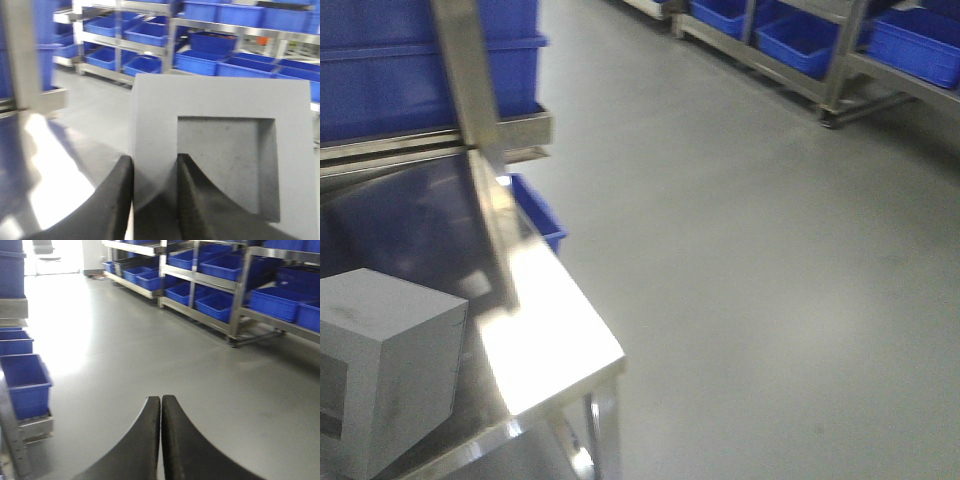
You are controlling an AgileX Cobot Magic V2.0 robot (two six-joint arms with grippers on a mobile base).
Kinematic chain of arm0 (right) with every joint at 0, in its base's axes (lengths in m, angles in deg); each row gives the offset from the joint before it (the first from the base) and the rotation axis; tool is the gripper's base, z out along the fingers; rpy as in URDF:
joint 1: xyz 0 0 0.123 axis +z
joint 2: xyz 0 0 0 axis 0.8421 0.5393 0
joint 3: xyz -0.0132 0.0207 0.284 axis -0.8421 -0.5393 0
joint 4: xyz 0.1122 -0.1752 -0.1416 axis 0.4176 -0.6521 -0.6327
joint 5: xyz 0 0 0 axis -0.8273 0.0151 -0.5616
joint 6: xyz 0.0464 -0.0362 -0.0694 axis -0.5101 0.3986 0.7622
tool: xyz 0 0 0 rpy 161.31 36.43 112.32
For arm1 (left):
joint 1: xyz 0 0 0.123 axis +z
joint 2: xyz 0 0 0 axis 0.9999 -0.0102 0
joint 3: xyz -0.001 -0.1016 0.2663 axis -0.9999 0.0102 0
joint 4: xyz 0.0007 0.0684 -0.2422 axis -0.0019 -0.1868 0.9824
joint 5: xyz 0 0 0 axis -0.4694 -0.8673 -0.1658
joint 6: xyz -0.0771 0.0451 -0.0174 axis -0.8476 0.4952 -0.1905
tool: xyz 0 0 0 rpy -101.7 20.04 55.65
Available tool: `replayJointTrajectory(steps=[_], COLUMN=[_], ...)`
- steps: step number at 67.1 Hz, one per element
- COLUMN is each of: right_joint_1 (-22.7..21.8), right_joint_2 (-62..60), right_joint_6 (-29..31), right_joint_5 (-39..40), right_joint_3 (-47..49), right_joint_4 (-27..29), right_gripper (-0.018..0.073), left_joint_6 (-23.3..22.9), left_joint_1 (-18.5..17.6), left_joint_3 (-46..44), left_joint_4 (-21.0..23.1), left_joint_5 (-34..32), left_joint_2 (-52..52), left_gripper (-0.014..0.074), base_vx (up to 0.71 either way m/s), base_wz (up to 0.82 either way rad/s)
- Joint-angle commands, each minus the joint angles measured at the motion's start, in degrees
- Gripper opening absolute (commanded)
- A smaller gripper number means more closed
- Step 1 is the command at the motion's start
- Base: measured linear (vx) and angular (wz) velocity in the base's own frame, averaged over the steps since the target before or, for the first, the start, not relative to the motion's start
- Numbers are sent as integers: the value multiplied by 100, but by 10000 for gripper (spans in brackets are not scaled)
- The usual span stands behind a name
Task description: Sort gray base to blue bin
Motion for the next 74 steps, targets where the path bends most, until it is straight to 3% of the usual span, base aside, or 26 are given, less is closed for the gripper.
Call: replayJointTrajectory(steps=[1, 74], right_joint_1=[15, 15], right_joint_2=[-43, -43], right_joint_6=[39, 39], right_joint_5=[438, 438], right_joint_3=[-29, -29], right_joint_4=[-49, -49], right_gripper=[-5, -5], left_joint_6=[-22, -22], left_joint_1=[-51, -51], left_joint_3=[-187, -187], left_joint_4=[-21, -21], left_joint_5=[-675, -675], left_joint_2=[-33, -33], left_gripper=[-7, -7], base_vx=[-10, 2], base_wz=[-66, -61])
